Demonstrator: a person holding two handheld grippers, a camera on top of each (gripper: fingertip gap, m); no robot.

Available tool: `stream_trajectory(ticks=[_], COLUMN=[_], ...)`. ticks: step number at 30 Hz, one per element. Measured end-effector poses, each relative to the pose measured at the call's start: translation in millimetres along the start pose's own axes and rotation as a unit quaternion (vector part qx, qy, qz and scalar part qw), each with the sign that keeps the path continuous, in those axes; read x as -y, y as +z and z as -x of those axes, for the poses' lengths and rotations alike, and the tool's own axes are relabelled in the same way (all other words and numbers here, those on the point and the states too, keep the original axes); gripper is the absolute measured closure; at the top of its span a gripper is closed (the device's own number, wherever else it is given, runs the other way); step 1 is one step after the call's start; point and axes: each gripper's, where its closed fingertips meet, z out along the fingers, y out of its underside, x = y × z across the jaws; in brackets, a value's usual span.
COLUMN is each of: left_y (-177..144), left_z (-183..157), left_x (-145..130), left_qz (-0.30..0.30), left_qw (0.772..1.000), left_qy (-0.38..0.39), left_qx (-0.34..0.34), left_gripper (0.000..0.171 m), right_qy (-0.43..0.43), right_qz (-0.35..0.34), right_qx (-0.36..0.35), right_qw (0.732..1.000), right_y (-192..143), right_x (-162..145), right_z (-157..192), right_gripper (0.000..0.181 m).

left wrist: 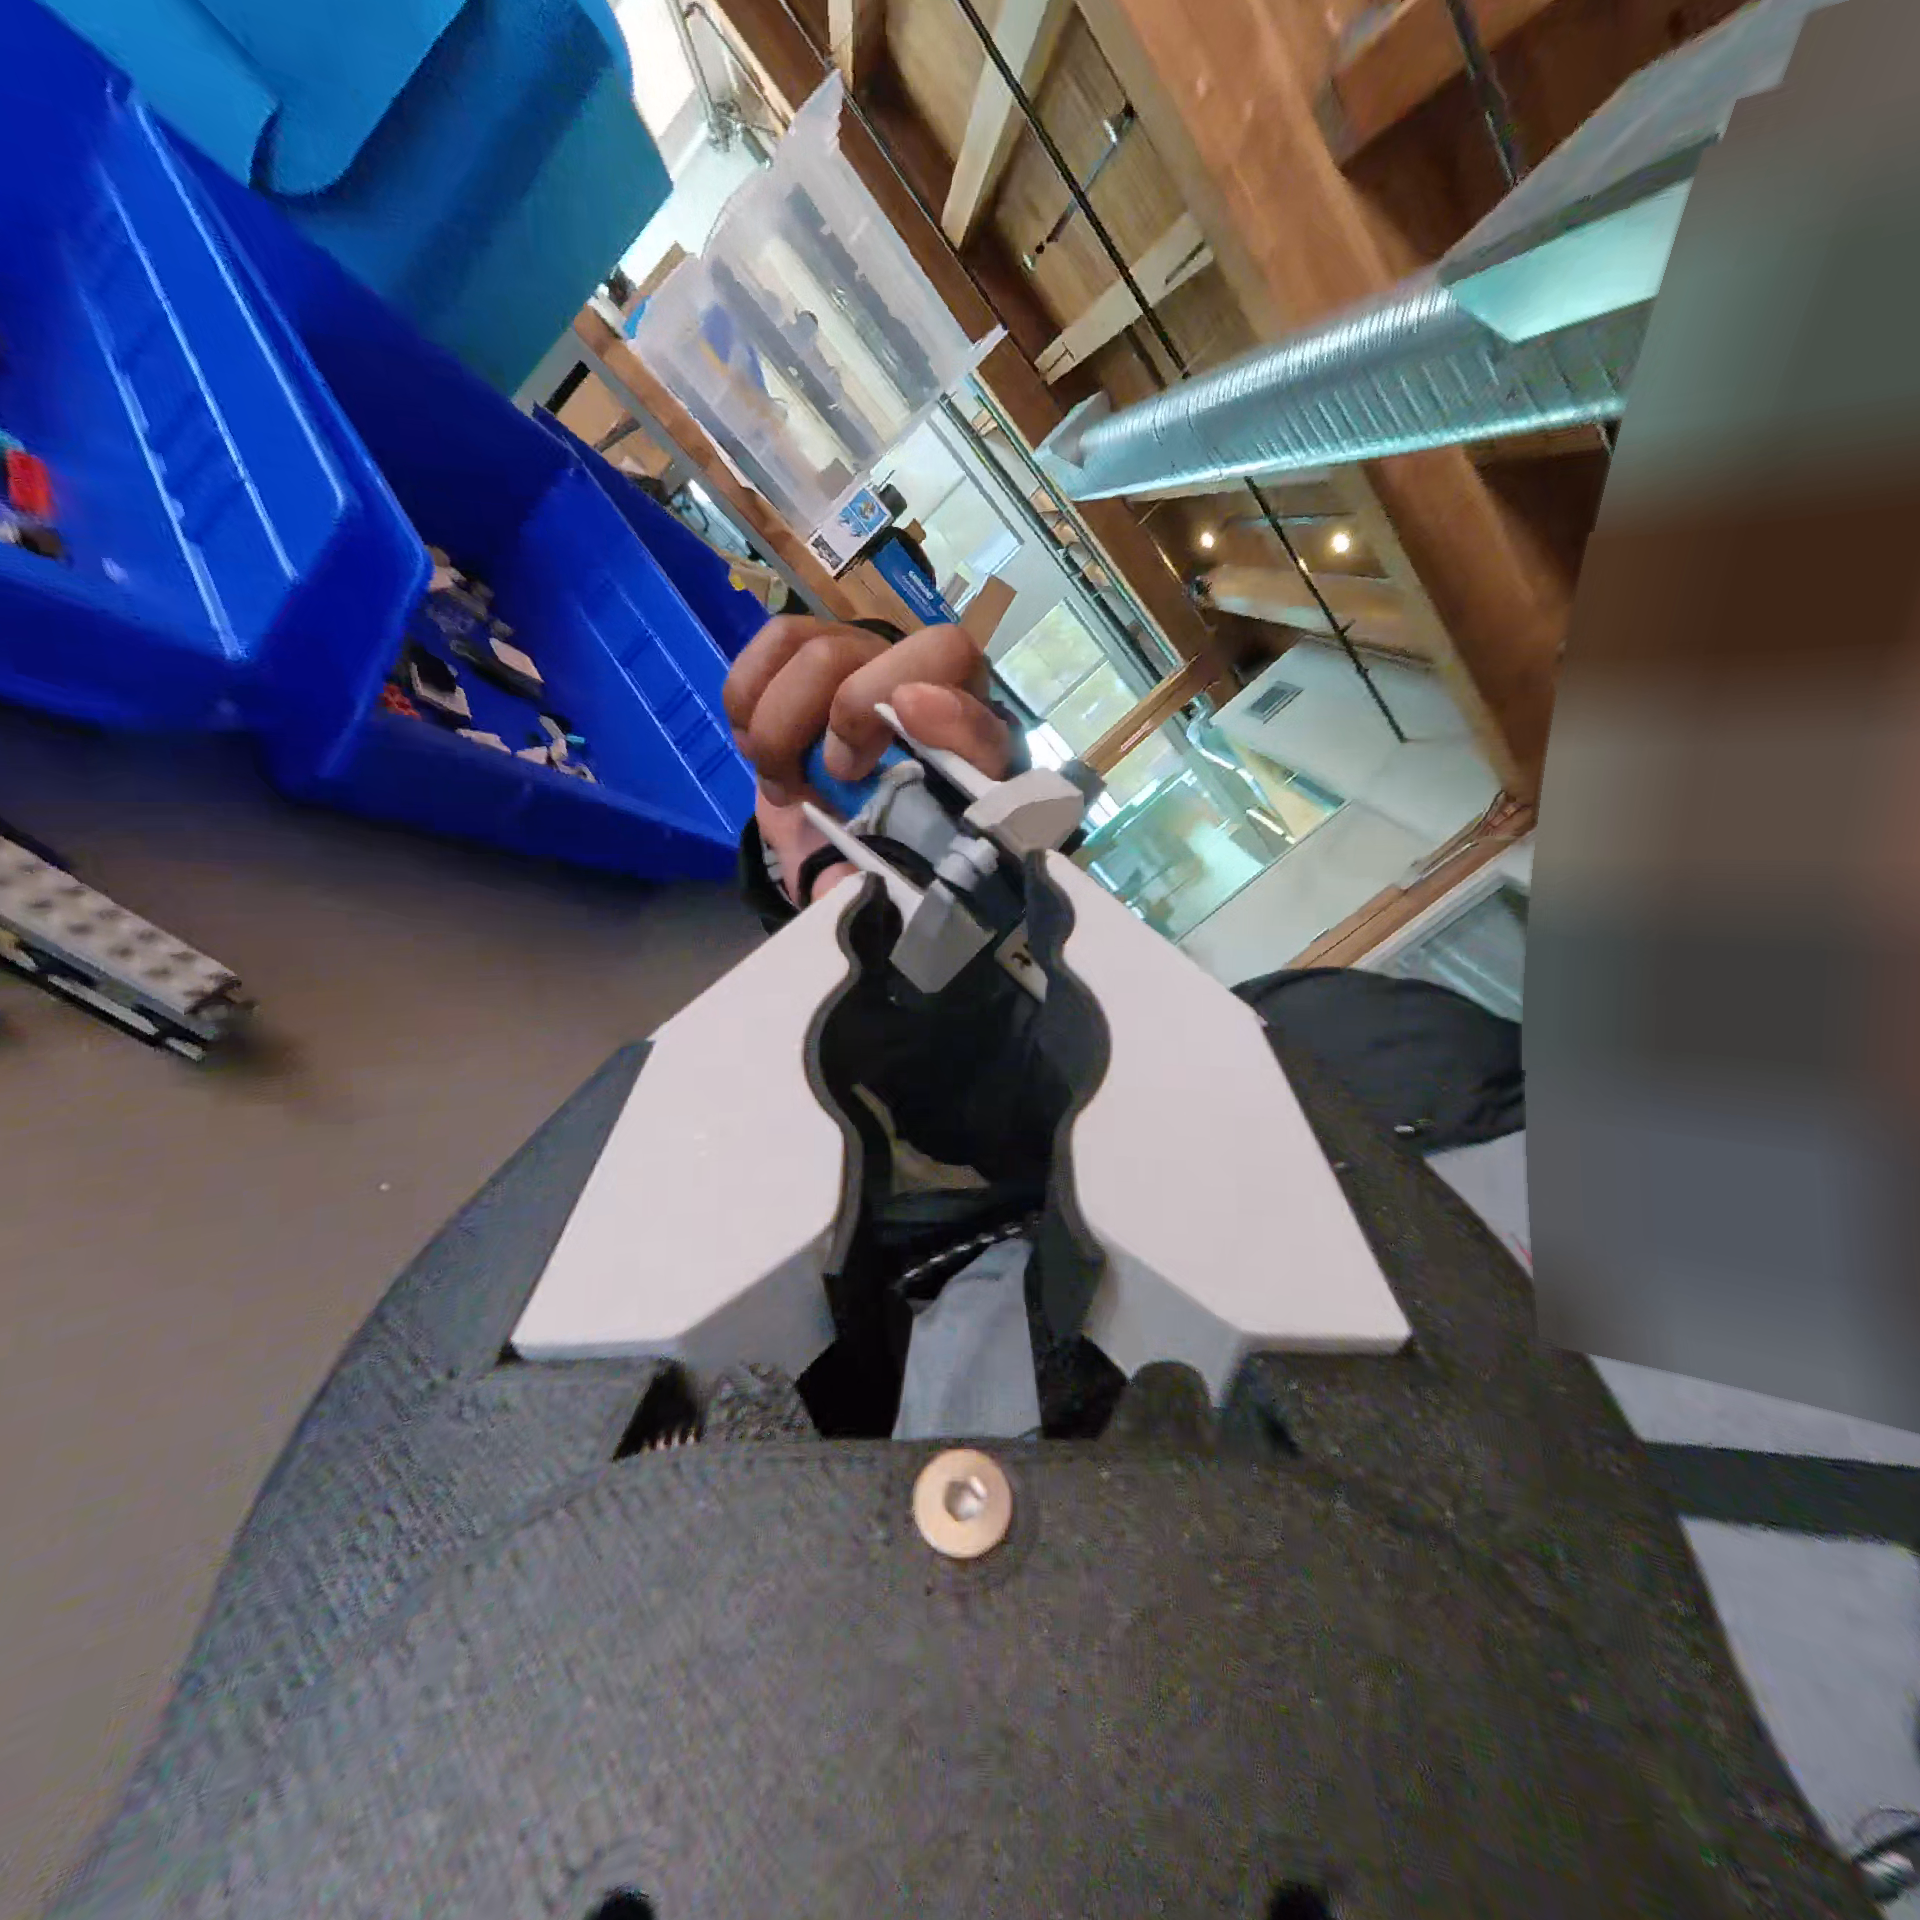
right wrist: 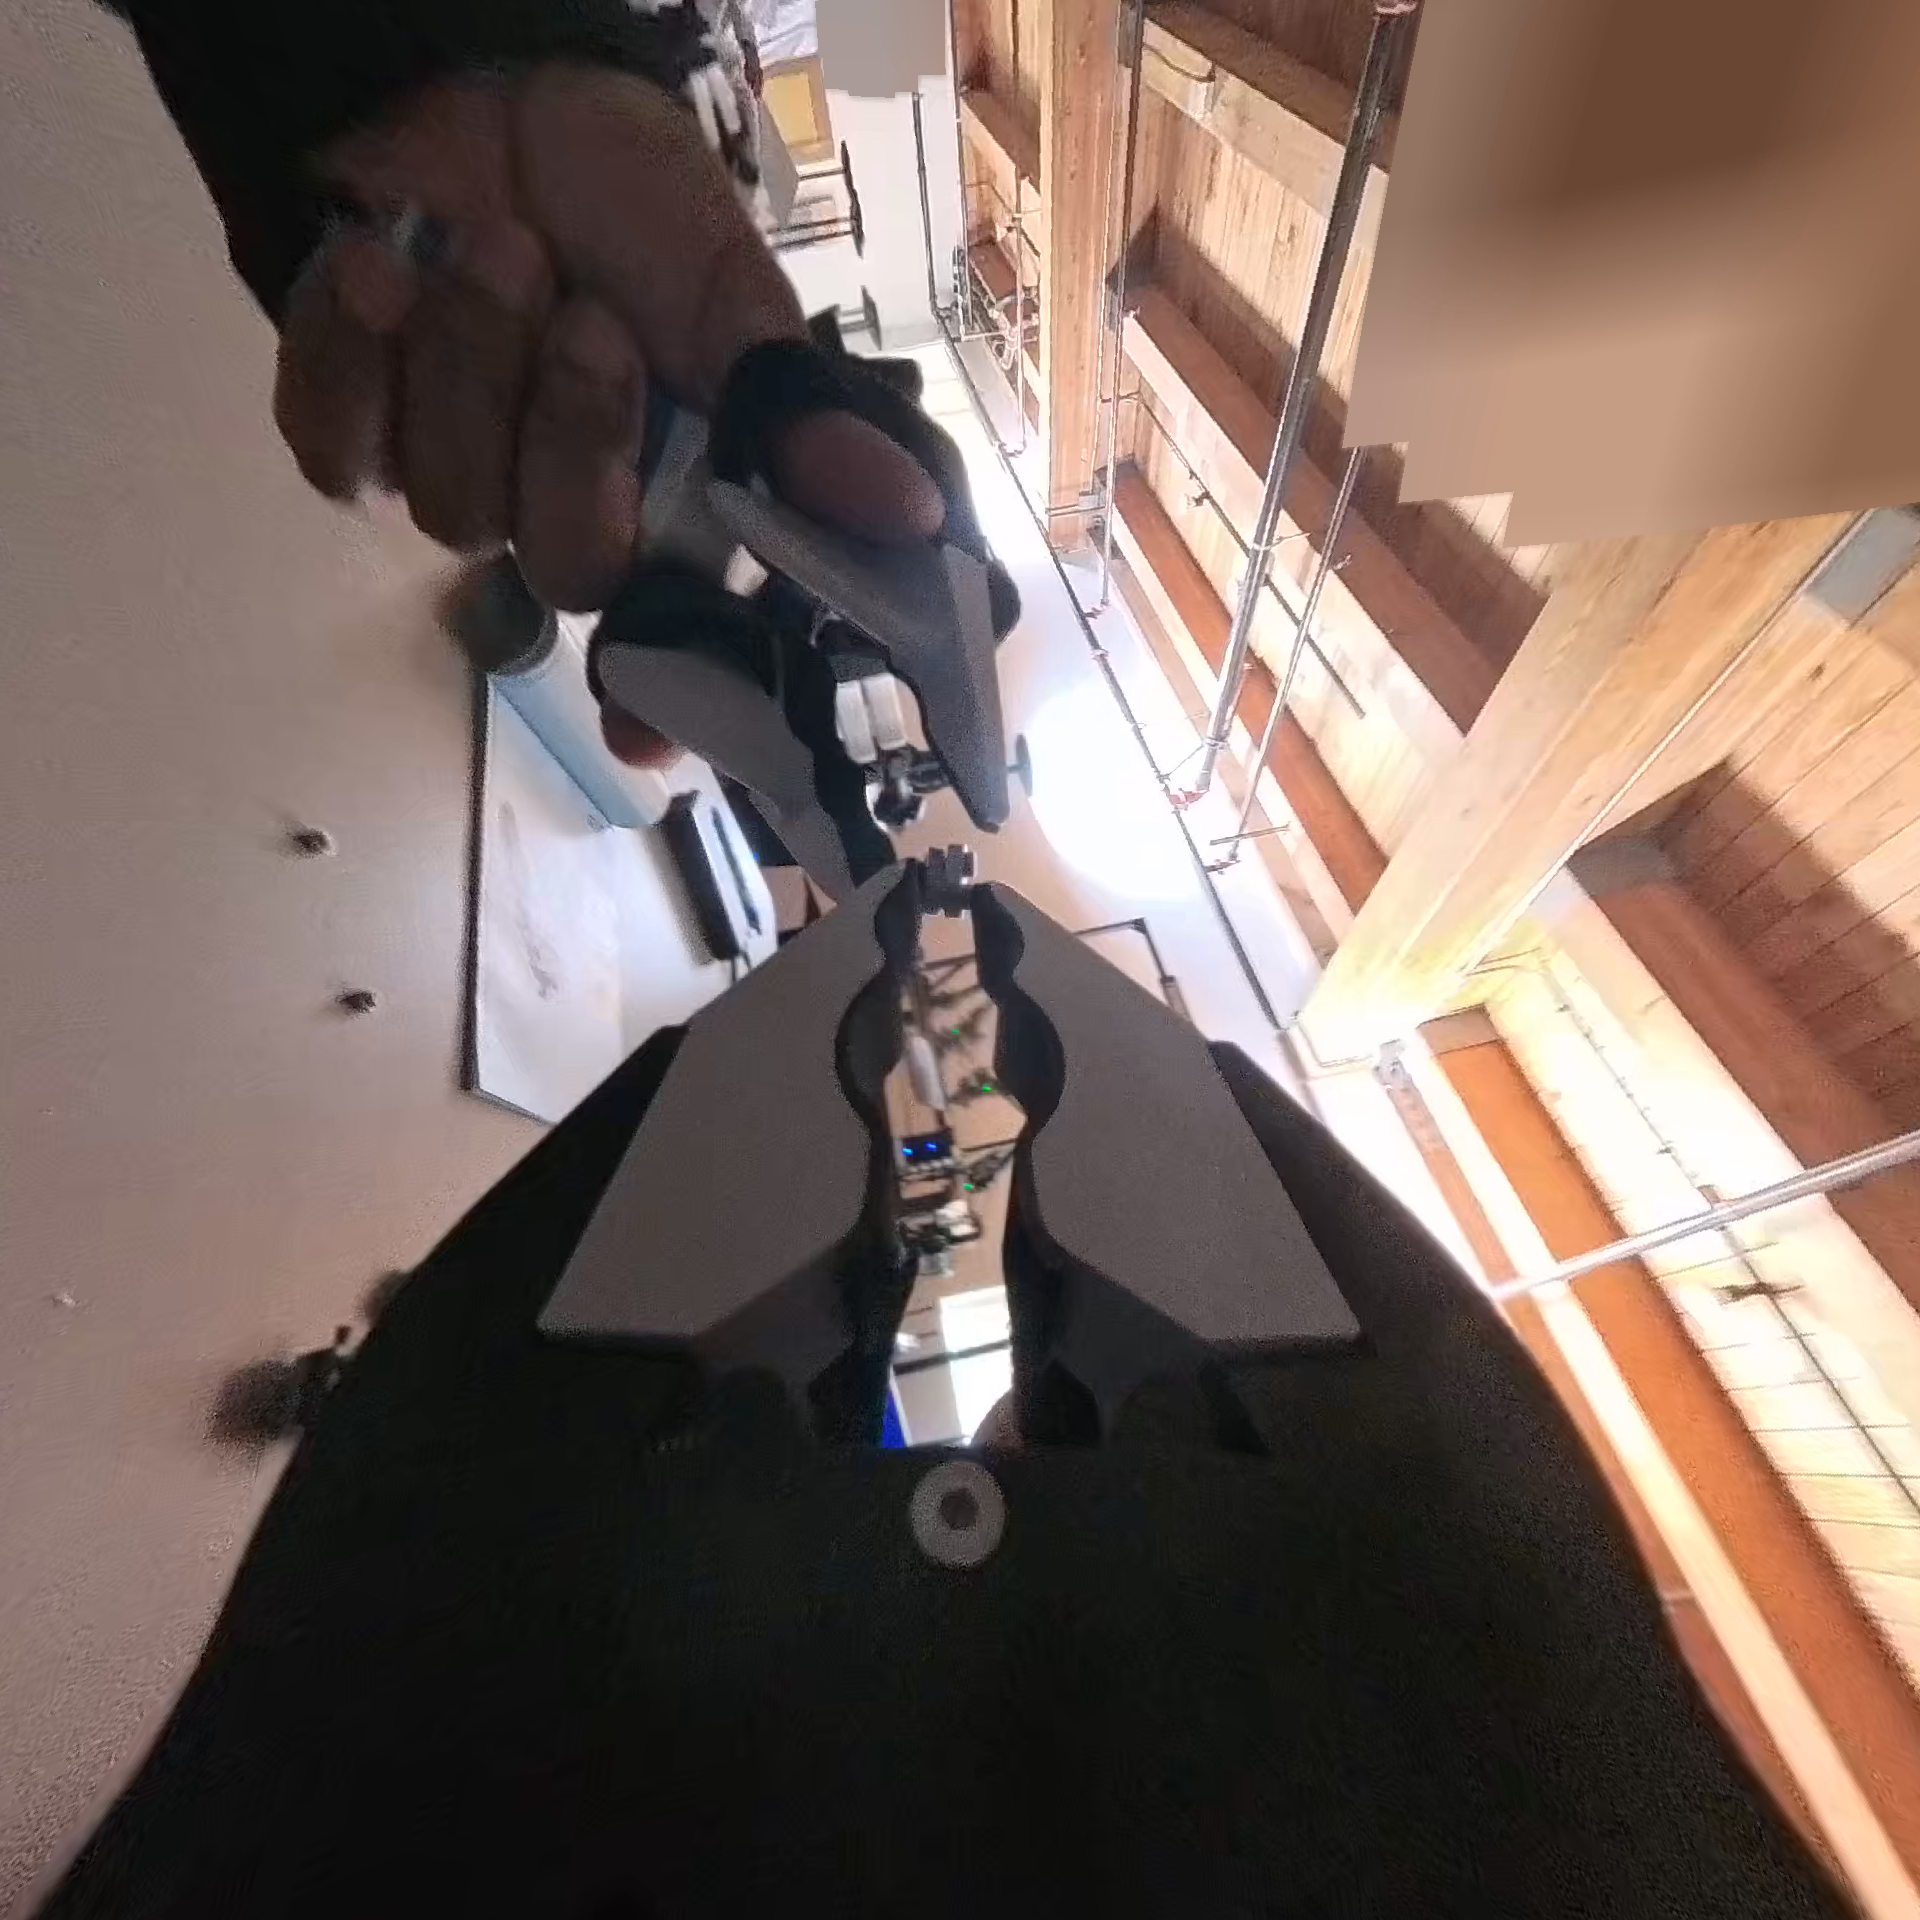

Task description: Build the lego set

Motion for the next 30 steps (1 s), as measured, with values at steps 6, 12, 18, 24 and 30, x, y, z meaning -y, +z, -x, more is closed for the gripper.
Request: stream_trajectory(ticks=[6,12,18,24,30], left_y=[2.6,1.0,0.2,-0.8,-1.3], left_z=[4.5,7.6,10.6,14.3,15.2], left_x=[-3.5,0.6,0.1,0.5,0.9], left_qz=[0.001,-0.012,-0.014,-0.027,-0.034], left_qw=[1.0,1.0,0.999,0.999,0.998], left_qy=[-0.019,-0.02,-0.024,-0.042,-0.045], left_qx=[0.015,0.017,0.02,0.017,0.015], left_gripper=[0.152,0.159,0.16,0.161,0.16], right_qy=[-0.08,-0.113,-0.115,-0.107,-0.103], right_qz=[0.012,0.011,0.008,0.009,0.009], right_qx=[-0.006,-0.009,-0.014,-0.01,-0.009], right_qw=[0.997,0.994,0.993,0.994,0.995], right_y=[1.0,0.3,0.2,0.8,1.2], right_x=[-1.7,-2.3,-2.7,-4.5,-5.0], right_z=[6.9,10.5,12.3,14.7,15.2], right_gripper=[0.17,0.17,0.17,0.17,0.17])
